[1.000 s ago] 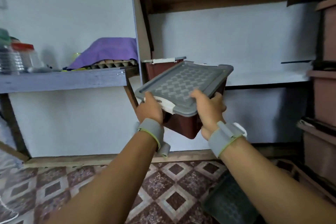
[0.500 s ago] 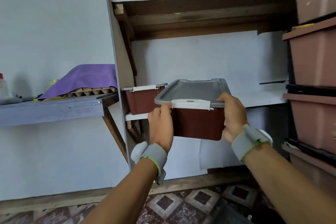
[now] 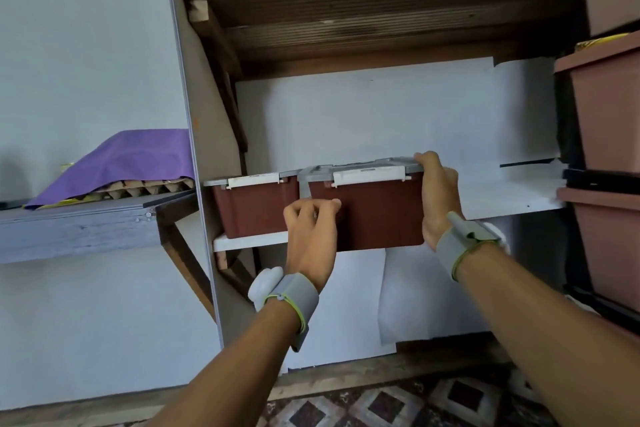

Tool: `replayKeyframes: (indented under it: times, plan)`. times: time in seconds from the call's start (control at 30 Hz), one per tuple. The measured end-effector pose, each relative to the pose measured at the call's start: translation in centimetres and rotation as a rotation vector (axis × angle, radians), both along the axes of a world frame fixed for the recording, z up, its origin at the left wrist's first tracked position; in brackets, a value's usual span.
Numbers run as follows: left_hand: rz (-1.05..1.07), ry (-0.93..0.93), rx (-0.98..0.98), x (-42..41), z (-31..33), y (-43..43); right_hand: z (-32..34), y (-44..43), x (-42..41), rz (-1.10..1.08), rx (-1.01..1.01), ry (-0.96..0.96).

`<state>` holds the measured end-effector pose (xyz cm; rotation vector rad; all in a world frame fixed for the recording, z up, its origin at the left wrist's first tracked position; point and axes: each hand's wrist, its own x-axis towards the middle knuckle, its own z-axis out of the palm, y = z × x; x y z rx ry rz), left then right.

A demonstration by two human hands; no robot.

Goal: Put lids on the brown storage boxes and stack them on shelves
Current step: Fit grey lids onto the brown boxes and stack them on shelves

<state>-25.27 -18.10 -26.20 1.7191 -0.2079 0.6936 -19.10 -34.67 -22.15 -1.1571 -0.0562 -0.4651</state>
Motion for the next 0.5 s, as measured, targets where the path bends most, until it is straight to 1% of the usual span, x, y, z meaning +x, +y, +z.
replayKeyframes:
  times: [0.07,0.1,0.13,0.2,0.27,0.33,0.4,0.5]
  plan:
    - [0.017,-0.022,0.03,1.3,0.1,-0.1,0.0,0.1,1.0,-0.02,0.038,-0.051]
    - [0.021,-0.032,0.043,1.9,0.2,-0.2,-0.2,0.1,1.7,-0.036,0.025,-0.051]
    - [0.025,-0.039,0.055,2.6,0.1,-0.2,-0.6,0.1,2.4,-0.065,-0.026,-0.039]
    - [0.044,-0.04,0.094,3.8,-0.2,-0.2,-1.6,0.1,3.6,-0.15,-0.213,-0.032]
    - [0.073,-0.022,0.146,4.8,-0.7,-0.2,-2.5,0.2,4.6,-0.234,-0.376,-0.072]
    - [0.092,-0.015,0.177,5.9,-1.2,-0.1,-3.4,0.2,5.9,-0.286,-0.48,-0.124]
    - [0.088,-0.011,0.183,6.7,-1.3,0.2,-3.8,0.3,6.5,-0.296,-0.554,-0.135]
    - [0.077,0.026,0.201,8.2,-1.7,0.2,-4.6,0.7,7.6,-0.247,-0.699,-0.07]
